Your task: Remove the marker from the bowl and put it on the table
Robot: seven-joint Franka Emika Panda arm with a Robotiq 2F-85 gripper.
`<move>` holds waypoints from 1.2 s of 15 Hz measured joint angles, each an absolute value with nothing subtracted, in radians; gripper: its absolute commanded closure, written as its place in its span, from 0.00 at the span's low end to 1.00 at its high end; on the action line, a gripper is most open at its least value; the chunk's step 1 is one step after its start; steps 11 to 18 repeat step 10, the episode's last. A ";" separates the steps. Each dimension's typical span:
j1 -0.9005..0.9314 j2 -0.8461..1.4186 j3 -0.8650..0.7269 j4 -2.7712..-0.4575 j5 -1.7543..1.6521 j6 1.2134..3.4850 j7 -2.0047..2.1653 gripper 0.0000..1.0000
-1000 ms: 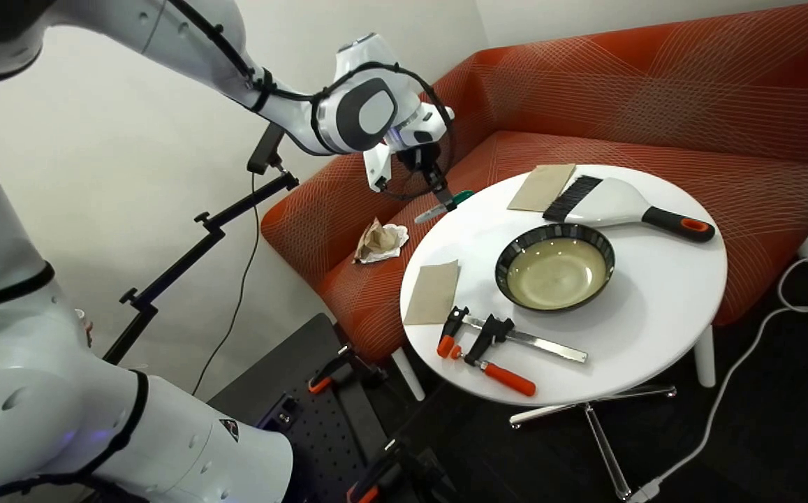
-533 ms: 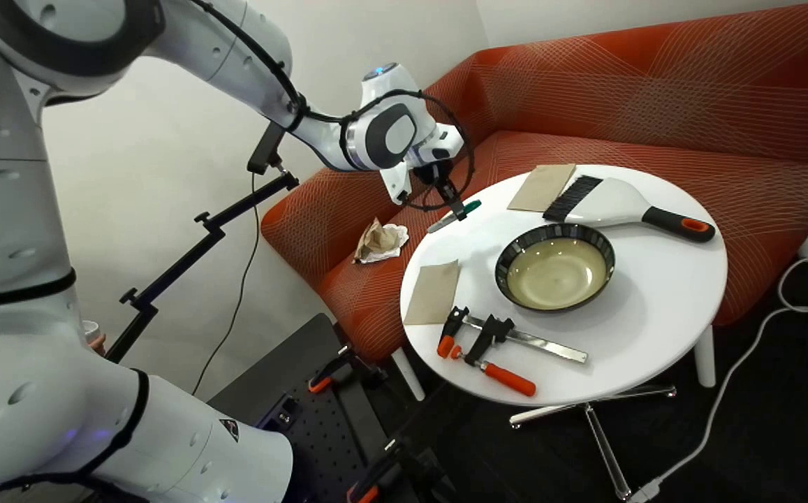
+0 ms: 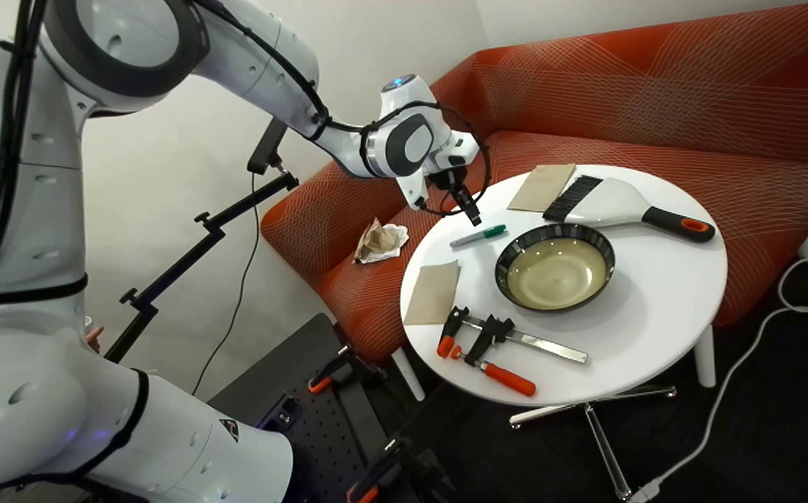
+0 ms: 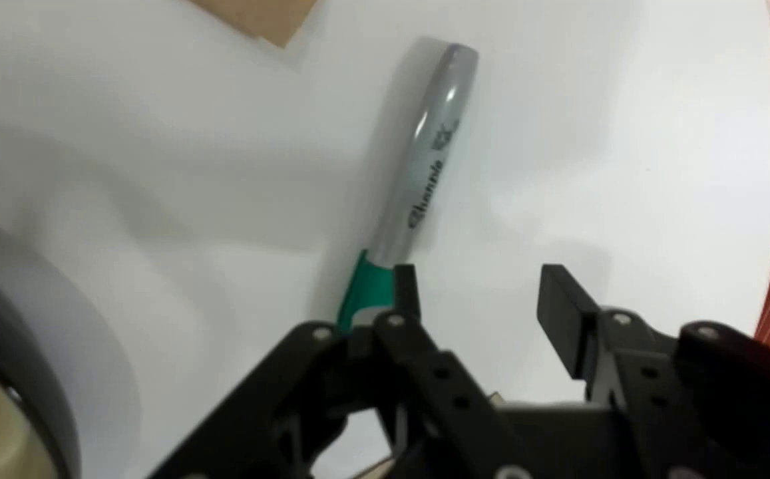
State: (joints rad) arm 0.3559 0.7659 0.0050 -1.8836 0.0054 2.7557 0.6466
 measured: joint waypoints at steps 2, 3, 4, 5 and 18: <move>0.357 0.767 0.005 -1.871 0.006 2.756 0.646 0.03; 0.358 0.767 0.005 -1.866 0.006 2.756 0.646 0.00; 0.358 0.767 0.005 -1.862 0.006 2.756 0.646 0.00; 0.359 0.767 0.005 -1.859 0.006 2.756 0.646 0.00; 0.358 0.767 0.004 -1.852 0.009 2.757 0.646 0.00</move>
